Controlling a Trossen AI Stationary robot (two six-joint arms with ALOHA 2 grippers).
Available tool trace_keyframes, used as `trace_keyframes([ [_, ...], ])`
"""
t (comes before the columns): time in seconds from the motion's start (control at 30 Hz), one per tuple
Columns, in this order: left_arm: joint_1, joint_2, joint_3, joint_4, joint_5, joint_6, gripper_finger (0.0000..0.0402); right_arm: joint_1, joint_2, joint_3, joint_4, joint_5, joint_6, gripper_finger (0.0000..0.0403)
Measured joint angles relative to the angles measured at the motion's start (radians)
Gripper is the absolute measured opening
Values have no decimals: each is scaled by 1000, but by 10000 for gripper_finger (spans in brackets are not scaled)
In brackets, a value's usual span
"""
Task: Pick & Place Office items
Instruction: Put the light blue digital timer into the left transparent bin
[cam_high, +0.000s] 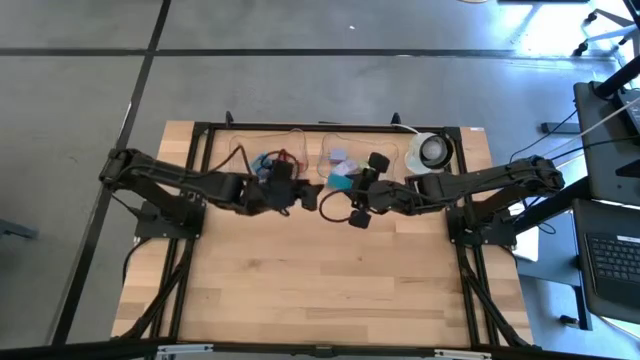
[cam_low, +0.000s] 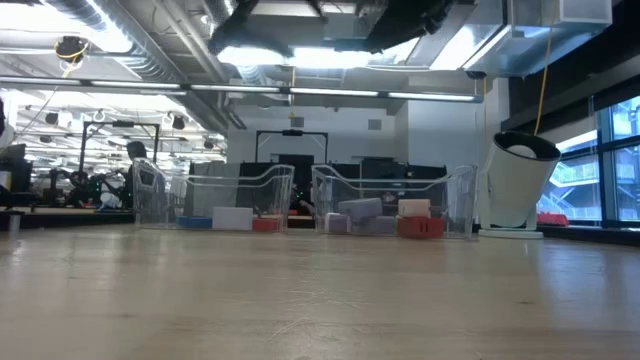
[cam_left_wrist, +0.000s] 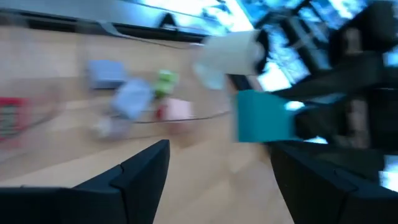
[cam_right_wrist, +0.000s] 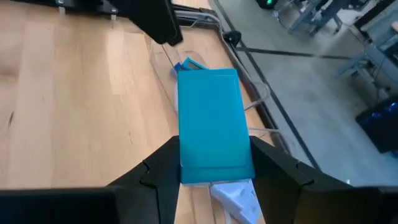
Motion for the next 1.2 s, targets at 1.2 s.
trace_keyframes([
  [1.2, 95, 10, 0, 267, 250, 134, 154, 46, 0, 0, 216, 42, -176, 165],
])
